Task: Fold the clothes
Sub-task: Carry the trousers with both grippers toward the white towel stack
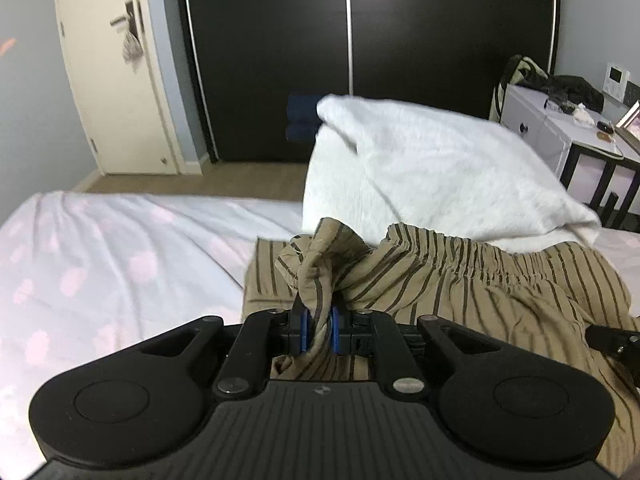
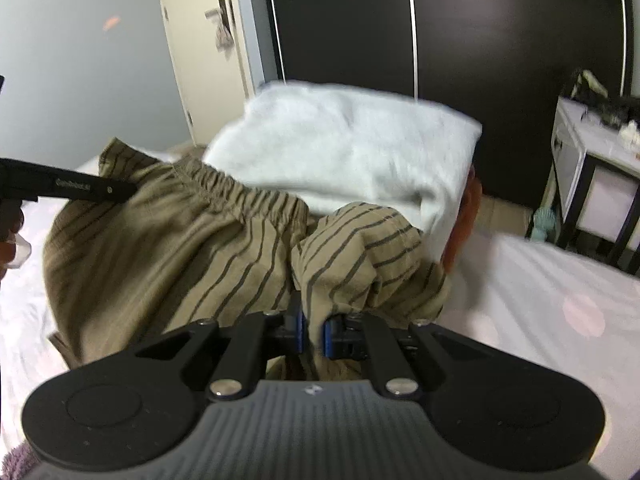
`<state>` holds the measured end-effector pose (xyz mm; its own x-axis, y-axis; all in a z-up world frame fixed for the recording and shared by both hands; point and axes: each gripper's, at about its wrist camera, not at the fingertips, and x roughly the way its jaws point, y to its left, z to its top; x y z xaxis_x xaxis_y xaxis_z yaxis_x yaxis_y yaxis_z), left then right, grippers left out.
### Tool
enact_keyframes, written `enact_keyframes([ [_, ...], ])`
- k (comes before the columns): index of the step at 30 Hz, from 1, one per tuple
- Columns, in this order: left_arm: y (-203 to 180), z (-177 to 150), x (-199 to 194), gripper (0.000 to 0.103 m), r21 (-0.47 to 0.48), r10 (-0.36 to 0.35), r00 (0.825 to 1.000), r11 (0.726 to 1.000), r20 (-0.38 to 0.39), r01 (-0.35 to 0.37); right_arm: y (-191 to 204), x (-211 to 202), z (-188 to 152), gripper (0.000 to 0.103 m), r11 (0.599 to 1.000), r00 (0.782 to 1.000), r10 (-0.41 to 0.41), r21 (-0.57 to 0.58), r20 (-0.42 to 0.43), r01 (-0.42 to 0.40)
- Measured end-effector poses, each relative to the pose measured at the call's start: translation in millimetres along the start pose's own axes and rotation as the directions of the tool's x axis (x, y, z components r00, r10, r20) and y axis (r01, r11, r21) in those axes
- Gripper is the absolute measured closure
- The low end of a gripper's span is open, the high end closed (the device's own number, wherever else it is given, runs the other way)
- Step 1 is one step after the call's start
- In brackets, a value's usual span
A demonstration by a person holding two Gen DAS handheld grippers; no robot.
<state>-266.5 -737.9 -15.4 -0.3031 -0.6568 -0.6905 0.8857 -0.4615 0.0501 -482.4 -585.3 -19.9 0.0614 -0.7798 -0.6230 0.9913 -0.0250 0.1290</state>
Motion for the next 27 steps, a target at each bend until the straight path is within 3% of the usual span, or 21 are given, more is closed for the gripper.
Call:
enact_keyframes([
  [10,15.1,-13.3,32.7,0.089,-0.031,-0.070,0.997,0.997,-0.045,0.068,1.1,32.1,-16.0,0.085,1.000,0.997,-0.012,-0.018,-0.077,0.011],
  [14,19.5,-10.7,28.4,0.081,-0.054,-0.067,0.997,0.996,-0.048,0.064,0.1,32.6,-14.1,0.085,1.000,0.996,-0.011,-0.003,-0.087,0.010],
  [17,20.7,-6.3,15.3,0.071,-0.062,-0.027,0.999,0.998,-0.028,0.025,-3.0,29.1,-11.0,0.081,1.000,0.996,-0.015,0.009,-0.087,0.016],
  [20,24.7,-2.8,0.7,0.068,-0.085,0.017,1.000,0.996,-0.017,-0.018,-8.7,20.5,-8.2,0.070,1.000,0.997,-0.022,0.020,-0.073,0.023],
  [22,26.6,-0.8,-11.0,0.064,-0.099,0.058,0.998,0.993,-0.003,-0.058,-12.9,13.0,-7.6,0.069,0.999,0.998,-0.027,0.028,-0.060,0.028],
  [24,28.6,1.5,-24.7,0.063,-0.116,0.099,0.995,0.989,0.013,-0.096,-17.7,4.0,-6.9,0.061,0.998,0.998,-0.041,0.039,-0.047,0.043],
  [27,30.2,4.8,-47.6,0.063,-0.133,0.149,0.988,0.981,0.037,-0.143,-25.6,-10.1,-5.5,0.058,0.996,0.997,-0.076,0.051,-0.030,0.078],
])
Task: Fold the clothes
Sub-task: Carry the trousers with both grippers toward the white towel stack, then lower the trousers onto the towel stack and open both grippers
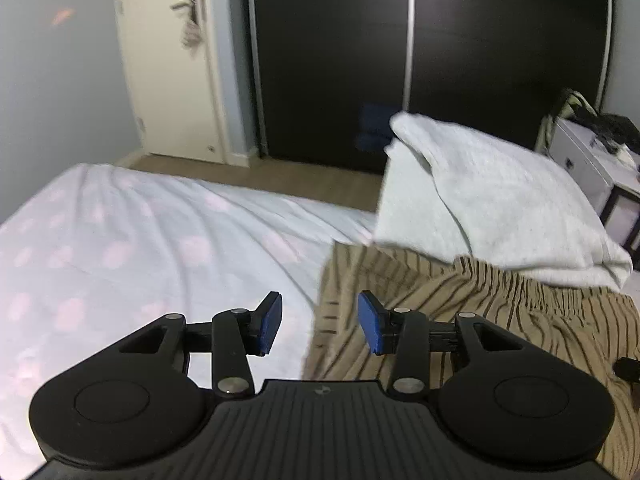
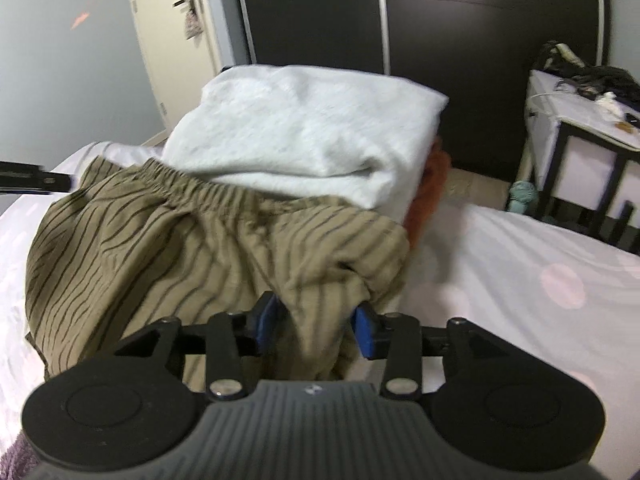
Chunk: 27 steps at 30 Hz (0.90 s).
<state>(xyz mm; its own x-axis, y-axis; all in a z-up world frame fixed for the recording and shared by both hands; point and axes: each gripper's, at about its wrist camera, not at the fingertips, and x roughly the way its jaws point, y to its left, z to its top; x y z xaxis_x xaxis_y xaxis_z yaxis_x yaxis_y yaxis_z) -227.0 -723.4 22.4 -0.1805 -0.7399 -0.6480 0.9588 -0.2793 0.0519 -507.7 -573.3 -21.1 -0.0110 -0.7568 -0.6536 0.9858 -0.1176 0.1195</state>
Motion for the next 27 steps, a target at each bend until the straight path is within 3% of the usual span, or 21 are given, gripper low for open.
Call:
enact_keyframes([
  [8,-7.2,-5.8,-62.3,0.057,-0.014,0.062,0.998,0.998,0.031,-0.062,-17.9,-40.4,8.0,0.053,1.000,0.997,-0.024,-0.001,0.077,0.025],
  [14,-35.1,-14.5,-112.8,0.047,0.000,0.068,0.995,0.998,0.070,-0.068,-15.1,-75.9,17.4,0.046,0.996,0.990,0.071,0.040,0.120,-0.076],
  [18,-61.5,-20.6,-142.6,0.037,0.016,0.062,0.993,0.998,0.097,-0.064,-3.4,-101.9,17.8,0.044,0.988,0.977,0.150,0.006,0.151,-0.153],
  [22,-85.7,-30.7,-165.2,0.034,0.009,0.062,0.993,0.998,0.100,-0.063,7.0,-125.5,14.7,0.044,0.973,0.960,0.229,-0.035,0.163,-0.227],
  [27,-104.5,-47.3,-186.2,0.028,-0.031,0.108,0.989,0.994,0.098,-0.105,13.7,-145.7,2.4,0.044,0.966,0.952,0.256,-0.082,0.168,-0.245],
])
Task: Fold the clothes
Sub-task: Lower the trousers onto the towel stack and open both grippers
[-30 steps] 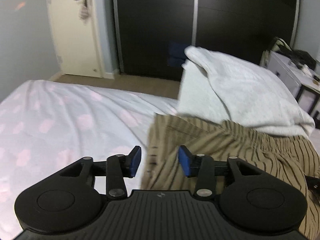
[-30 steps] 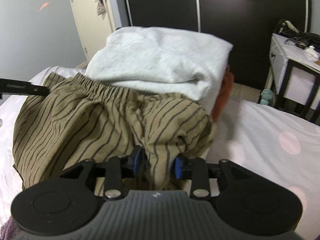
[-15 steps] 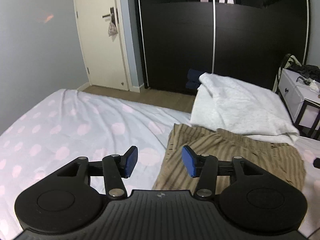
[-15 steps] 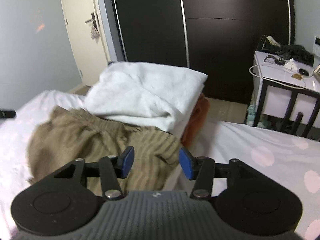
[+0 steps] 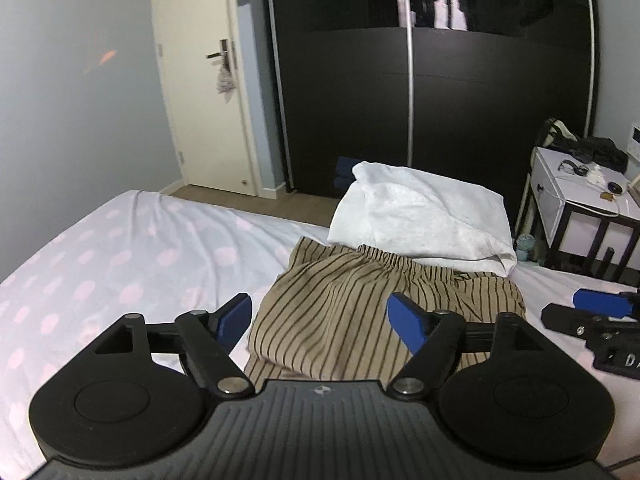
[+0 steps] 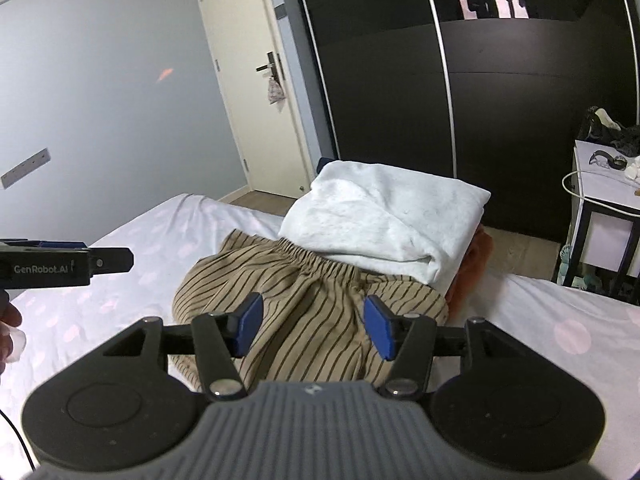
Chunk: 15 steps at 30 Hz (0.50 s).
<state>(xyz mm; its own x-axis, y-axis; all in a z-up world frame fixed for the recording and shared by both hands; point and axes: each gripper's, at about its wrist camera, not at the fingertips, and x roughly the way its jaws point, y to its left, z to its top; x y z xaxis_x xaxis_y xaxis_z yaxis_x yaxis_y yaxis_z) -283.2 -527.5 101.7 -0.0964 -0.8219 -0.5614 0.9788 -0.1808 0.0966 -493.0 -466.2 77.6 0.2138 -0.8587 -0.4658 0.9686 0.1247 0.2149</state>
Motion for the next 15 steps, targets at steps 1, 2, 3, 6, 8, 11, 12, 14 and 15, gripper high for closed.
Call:
enact_keyframes([
  [1,-3.2,-3.6,-3.9,0.028,-0.005,0.006,1.000,1.000,-0.001,-0.006,1.2,-2.8,-2.7,0.044,1.000,1.000,0.001,-0.008,-0.002,-0.001],
  [2,-6.3,-7.4,-7.3,0.028,-0.010,0.011,1.000,1.000,-0.003,-0.011,2.4,-5.6,-5.4,0.045,1.000,1.000,0.001,-0.017,-0.003,-0.001],
  [3,-9.8,-11.7,-10.0,0.028,-0.012,0.014,1.000,1.000,-0.005,-0.014,3.4,-7.4,-8.5,0.045,1.000,1.000,0.001,-0.025,-0.009,-0.002],
  [6,-17.7,-23.5,-13.8,0.028,-0.019,0.028,0.999,0.999,-0.020,-0.028,3.8,-10.4,-17.9,0.045,0.999,0.999,0.005,-0.036,-0.039,-0.007],
  [8,-20.6,-31.5,-15.8,0.028,-0.028,0.045,0.999,0.999,-0.030,-0.046,1.9,-11.5,-25.3,0.045,0.999,0.998,0.009,-0.032,-0.064,-0.011],
  [11,-23.2,-43.5,-18.1,0.028,-0.058,0.067,0.997,0.996,-0.044,-0.070,-2.0,-13.9,-35.8,0.045,1.000,0.997,0.005,-0.018,-0.080,-0.006],
  [12,-24.7,-47.3,-18.5,0.028,-0.063,0.072,0.996,0.995,-0.050,-0.076,-3.8,-12.7,-38.0,0.043,1.000,0.996,0.009,-0.006,-0.087,-0.009],
  [14,-28.6,-54.7,-18.6,0.028,-0.066,0.081,0.995,0.994,-0.063,-0.085,-5.5,-12.4,-41.2,0.041,1.000,0.995,0.017,0.001,-0.102,-0.017],
  [15,-30.7,-58.2,-18.1,0.028,-0.066,0.085,0.994,0.994,-0.069,-0.089,-5.0,-13.3,-41.8,0.039,1.000,0.995,0.019,-0.006,-0.099,-0.020],
])
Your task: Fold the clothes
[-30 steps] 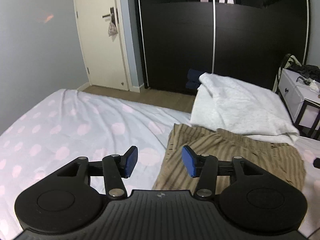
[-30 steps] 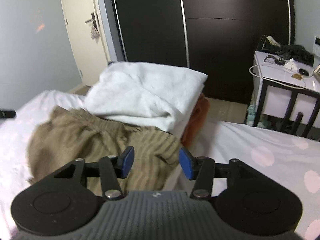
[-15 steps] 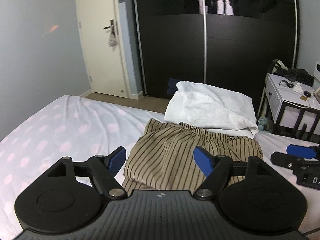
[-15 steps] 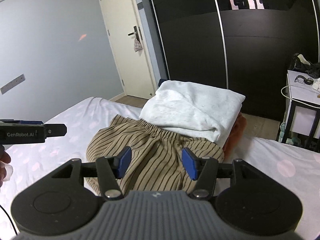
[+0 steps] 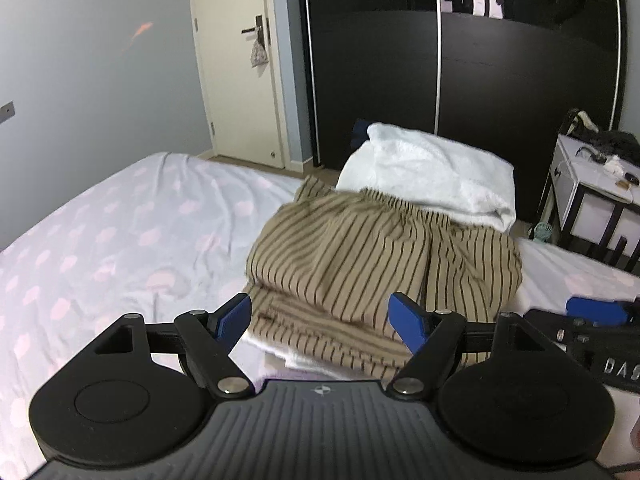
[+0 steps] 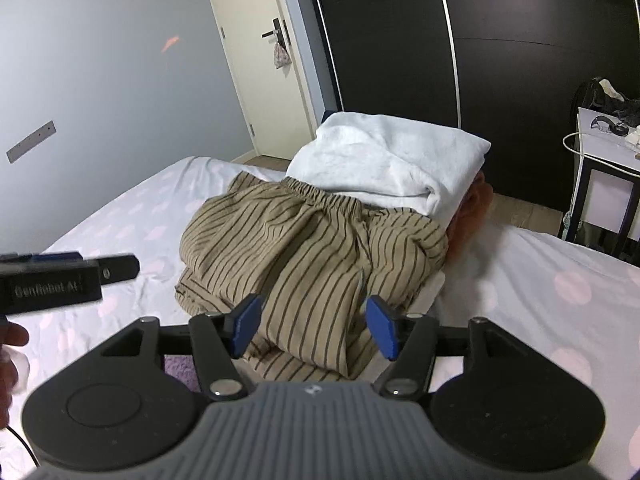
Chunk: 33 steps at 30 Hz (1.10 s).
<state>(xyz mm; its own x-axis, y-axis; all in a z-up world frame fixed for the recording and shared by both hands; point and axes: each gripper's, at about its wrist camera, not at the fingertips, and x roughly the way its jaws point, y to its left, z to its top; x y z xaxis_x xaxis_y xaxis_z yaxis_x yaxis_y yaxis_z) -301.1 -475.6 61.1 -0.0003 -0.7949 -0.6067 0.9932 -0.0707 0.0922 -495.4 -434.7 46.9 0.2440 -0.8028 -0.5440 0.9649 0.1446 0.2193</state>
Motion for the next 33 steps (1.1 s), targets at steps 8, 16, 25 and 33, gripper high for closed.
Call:
enact_keyframes([
  [8,-0.1,-18.3,3.5,0.028,-0.051,-0.029,0.999,0.998,-0.033,0.027,1.1,-5.5,-1.8,0.030,0.999,0.999,0.025,-0.023,0.026,-0.024],
  [16,1.3,-23.5,2.0,0.028,-0.071,-0.041,0.999,0.997,-0.035,0.038,1.5,-2.7,-4.5,0.028,0.999,0.999,0.042,-0.019,0.016,-0.041],
  [25,3.8,-26.0,2.3,0.028,-0.101,-0.057,0.998,0.993,-0.034,0.054,5.7,-5.1,-4.9,0.027,0.998,0.998,0.044,-0.037,0.033,-0.043],
  [33,1.5,-25.9,3.5,0.028,-0.081,-0.036,0.998,0.996,-0.052,0.032,11.9,-3.9,-6.5,0.027,0.997,0.998,0.049,-0.060,0.026,-0.047],
])
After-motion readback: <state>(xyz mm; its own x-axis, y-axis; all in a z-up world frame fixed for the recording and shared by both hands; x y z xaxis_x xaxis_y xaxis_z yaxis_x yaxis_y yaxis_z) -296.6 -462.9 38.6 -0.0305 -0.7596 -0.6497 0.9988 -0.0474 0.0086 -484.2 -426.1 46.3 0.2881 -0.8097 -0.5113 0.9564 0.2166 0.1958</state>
